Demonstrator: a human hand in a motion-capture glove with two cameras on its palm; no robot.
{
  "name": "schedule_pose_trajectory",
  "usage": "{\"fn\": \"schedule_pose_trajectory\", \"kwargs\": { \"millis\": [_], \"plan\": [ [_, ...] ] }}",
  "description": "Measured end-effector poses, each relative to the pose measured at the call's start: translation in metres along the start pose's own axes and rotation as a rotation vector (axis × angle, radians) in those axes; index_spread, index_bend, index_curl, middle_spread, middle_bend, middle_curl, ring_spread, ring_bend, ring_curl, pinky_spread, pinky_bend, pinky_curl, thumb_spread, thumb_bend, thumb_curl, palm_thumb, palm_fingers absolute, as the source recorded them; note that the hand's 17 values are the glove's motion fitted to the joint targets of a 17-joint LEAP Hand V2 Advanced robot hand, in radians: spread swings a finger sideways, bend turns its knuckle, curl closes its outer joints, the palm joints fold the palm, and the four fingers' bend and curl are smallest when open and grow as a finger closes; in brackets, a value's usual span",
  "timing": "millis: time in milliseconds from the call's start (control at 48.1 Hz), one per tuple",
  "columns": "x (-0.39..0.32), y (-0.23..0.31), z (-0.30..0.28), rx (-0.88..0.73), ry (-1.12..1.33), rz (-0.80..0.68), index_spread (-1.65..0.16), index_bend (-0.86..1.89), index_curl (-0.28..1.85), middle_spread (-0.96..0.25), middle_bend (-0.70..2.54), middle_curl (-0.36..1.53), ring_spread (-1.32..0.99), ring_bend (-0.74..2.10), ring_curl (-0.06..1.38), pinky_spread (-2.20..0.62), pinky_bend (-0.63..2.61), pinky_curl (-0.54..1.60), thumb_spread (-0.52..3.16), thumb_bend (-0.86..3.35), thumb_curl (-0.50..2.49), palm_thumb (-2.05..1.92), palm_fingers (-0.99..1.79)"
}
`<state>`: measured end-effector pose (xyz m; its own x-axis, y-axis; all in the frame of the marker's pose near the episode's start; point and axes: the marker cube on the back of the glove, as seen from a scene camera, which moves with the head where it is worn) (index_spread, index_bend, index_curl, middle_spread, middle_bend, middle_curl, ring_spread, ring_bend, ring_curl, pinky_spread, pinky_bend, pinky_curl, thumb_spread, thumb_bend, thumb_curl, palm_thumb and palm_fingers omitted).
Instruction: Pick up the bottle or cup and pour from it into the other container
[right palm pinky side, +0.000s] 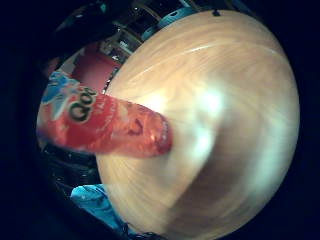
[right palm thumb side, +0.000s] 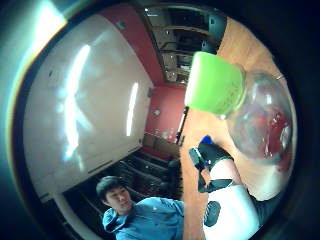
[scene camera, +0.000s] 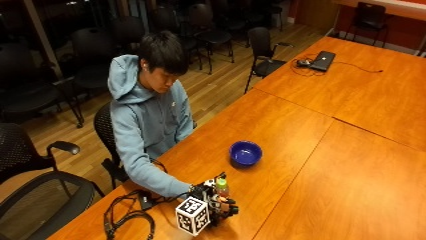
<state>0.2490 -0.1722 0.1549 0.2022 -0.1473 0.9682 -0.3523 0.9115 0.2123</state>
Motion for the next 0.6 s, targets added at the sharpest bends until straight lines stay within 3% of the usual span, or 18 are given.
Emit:
{"fn": "schedule_pose_trajectory", "kwargs": {
  "millis": [42, 125, 208, 604],
  "plan": [
    [0.003, -0.002, 0.009, 0.016, -0.044, 0.003, -0.29, 0.14, 0.18, 0.14, 0.18, 0.3, 0.17, 0.6, 0.31, 0.23, 0.83, 0.31, 0.83, -0.02, 0.41, 0.79, 0.19],
    [0.002, -0.007, 0.028, 0.064, -0.106, 0.015, -0.21, 0.26, 0.23, 0.09, 0.36, 0.35, 0.08, 0.62, 0.29, 0.14, 0.7, 0.25, 0.79, 0.04, 0.44, 0.93, 0.75],
    [-0.012, -0.01, 0.043, 0.02, -0.058, 0.015, -0.17, 0.22, 0.25, 0.03, 0.42, 0.39, -0.02, 0.62, 0.31, 0.01, 0.63, 0.24, 0.72, 0.05, 0.48, 1.02, 1.01],
    [-0.109, -0.002, 0.115, -0.259, 0.493, -0.159, -0.11, 0.13, 0.33, -0.05, 0.36, 0.45, -0.17, 0.59, 0.41, -0.22, 0.57, 0.32, 0.3, -0.03, 0.6, 1.07, 1.13]
  ]
}}
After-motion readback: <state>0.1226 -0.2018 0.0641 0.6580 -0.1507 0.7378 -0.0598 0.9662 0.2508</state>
